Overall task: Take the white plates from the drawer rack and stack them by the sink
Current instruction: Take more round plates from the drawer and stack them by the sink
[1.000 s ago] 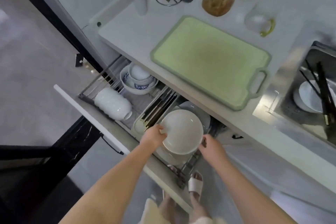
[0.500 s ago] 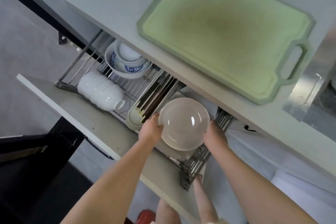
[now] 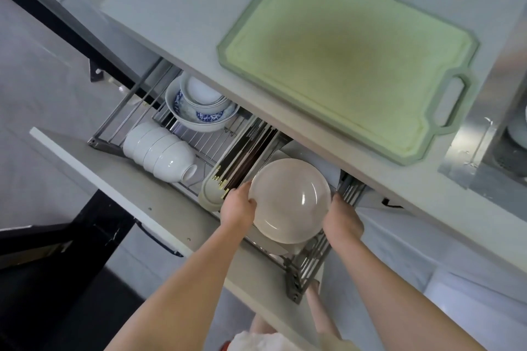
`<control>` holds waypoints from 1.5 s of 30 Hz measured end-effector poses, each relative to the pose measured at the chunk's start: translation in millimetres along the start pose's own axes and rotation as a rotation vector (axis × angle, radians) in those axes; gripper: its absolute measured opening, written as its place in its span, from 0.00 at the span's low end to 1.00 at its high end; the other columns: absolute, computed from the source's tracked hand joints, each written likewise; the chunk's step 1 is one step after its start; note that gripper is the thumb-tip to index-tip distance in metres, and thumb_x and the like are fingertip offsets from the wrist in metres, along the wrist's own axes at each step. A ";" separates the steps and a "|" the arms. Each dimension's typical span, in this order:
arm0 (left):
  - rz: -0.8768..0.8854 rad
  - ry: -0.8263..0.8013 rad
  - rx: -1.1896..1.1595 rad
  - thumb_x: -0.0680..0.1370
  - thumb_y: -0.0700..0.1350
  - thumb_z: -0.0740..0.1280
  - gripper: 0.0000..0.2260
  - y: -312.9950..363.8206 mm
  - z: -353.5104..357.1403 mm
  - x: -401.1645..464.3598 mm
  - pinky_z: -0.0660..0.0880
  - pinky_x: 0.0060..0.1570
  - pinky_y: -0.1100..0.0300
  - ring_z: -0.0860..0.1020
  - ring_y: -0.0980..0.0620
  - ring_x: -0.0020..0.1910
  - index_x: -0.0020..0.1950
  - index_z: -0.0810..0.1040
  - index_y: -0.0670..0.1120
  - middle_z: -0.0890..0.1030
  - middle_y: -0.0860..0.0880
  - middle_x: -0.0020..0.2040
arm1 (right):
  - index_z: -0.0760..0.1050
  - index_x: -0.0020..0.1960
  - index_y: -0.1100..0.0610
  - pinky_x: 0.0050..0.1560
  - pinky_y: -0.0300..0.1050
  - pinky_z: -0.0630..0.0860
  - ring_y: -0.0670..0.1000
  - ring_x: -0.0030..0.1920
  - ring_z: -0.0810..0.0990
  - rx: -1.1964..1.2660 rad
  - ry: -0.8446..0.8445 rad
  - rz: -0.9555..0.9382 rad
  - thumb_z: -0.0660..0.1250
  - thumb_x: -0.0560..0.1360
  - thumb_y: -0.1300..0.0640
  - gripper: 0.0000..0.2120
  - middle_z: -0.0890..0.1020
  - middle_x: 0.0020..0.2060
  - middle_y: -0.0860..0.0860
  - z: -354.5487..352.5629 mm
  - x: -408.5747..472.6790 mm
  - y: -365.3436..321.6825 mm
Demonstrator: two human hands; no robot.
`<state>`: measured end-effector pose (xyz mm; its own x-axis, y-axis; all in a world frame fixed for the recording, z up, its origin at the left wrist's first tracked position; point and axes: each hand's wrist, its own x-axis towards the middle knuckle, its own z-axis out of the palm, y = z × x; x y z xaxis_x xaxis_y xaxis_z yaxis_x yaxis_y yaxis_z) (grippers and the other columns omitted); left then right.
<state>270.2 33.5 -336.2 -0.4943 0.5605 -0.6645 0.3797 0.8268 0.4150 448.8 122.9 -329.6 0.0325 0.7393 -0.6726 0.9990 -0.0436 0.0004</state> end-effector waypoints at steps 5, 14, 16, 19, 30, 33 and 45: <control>0.012 -0.007 -0.001 0.74 0.37 0.56 0.22 0.9 -17.9 -17.6 0.79 0.36 0.52 0.80 0.45 0.37 0.65 0.71 0.54 0.80 0.48 0.39 | 0.68 0.62 0.57 0.46 0.48 0.77 0.58 0.54 0.80 0.079 0.062 -0.054 0.56 0.77 0.64 0.15 0.81 0.54 0.56 -8.6 -27.0 4.3; 0.059 -0.019 -0.149 0.75 0.39 0.57 0.23 16.8 -56.4 -79.4 0.82 0.41 0.50 0.82 0.47 0.37 0.68 0.70 0.54 0.80 0.51 0.40 | 0.68 0.57 0.61 0.37 0.49 0.73 0.60 0.45 0.80 0.378 0.164 -0.179 0.57 0.78 0.62 0.09 0.81 0.48 0.60 -36.3 -87.5 19.3; 0.066 -0.020 -0.185 0.74 0.38 0.57 0.24 19.2 -63.0 -92.9 0.83 0.38 0.53 0.82 0.47 0.37 0.69 0.69 0.53 0.81 0.51 0.42 | 0.68 0.57 0.60 0.38 0.50 0.75 0.59 0.44 0.80 0.414 0.177 -0.200 0.57 0.78 0.61 0.09 0.81 0.48 0.59 -42.3 -99.8 24.2; 0.070 -0.007 -0.251 0.75 0.37 0.58 0.25 26.0 -70.0 -115.6 0.82 0.40 0.51 0.83 0.44 0.37 0.70 0.68 0.52 0.81 0.48 0.44 | 0.69 0.57 0.59 0.38 0.48 0.73 0.58 0.45 0.79 0.406 0.206 -0.214 0.58 0.78 0.60 0.09 0.81 0.50 0.57 -52.1 -115.6 34.7; 0.273 0.062 -0.408 0.76 0.40 0.62 0.18 99.8 -48.5 -213.2 0.83 0.36 0.52 0.81 0.48 0.41 0.65 0.74 0.51 0.80 0.47 0.45 | 0.64 0.40 0.56 0.28 0.42 0.59 0.54 0.37 0.71 0.742 0.331 -0.268 0.58 0.74 0.64 0.06 0.71 0.33 0.50 -101.1 -166.2 140.4; 0.324 0.085 -0.437 0.77 0.41 0.63 0.16 131.8 -24.8 -239.0 0.82 0.40 0.49 0.81 0.45 0.44 0.64 0.76 0.48 0.80 0.41 0.51 | 0.68 0.46 0.59 0.28 0.41 0.62 0.55 0.38 0.73 0.781 0.381 -0.282 0.57 0.74 0.64 0.02 0.73 0.34 0.50 -119.9 -177.0 185.1; 0.513 -0.010 -0.449 0.76 0.42 0.67 0.11 258.2 89.0 -311.5 0.79 0.27 0.57 0.79 0.46 0.31 0.56 0.78 0.40 0.81 0.42 0.39 | 0.77 0.53 0.57 0.45 0.49 0.76 0.59 0.45 0.79 0.870 0.561 -0.070 0.58 0.73 0.61 0.13 0.82 0.45 0.55 -166.3 -198.2 366.6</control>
<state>591.8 68.1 -77.4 -0.3305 0.8880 -0.3197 0.2019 0.3974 0.8952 813.5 72.1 -73.1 0.2063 0.9559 -0.2089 0.6405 -0.2933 -0.7097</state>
